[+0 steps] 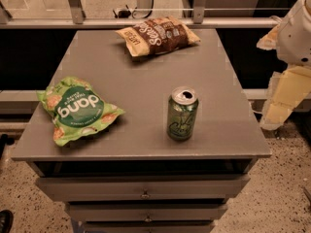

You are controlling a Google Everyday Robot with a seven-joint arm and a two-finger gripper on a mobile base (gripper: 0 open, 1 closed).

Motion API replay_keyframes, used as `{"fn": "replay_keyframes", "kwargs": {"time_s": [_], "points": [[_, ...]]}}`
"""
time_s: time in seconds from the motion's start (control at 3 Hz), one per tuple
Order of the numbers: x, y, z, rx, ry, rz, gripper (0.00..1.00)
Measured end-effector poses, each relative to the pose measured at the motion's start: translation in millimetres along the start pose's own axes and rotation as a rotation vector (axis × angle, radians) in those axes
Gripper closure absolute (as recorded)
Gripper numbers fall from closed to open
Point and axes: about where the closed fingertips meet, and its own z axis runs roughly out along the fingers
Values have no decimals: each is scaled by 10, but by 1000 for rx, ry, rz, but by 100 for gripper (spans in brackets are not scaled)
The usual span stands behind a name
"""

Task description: Move brown chip bag near green can

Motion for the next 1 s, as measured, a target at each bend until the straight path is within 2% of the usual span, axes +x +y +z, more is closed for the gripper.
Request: {"fn": "replay_keyframes", "kwargs": {"time_s": [0.33,0.67,1.0], "points": [[-9,-34,21,7,-5,-3,0],[-98,-368,238,67,-55,-34,0],[-228,-909,509,138,-190,-52,0]]}}
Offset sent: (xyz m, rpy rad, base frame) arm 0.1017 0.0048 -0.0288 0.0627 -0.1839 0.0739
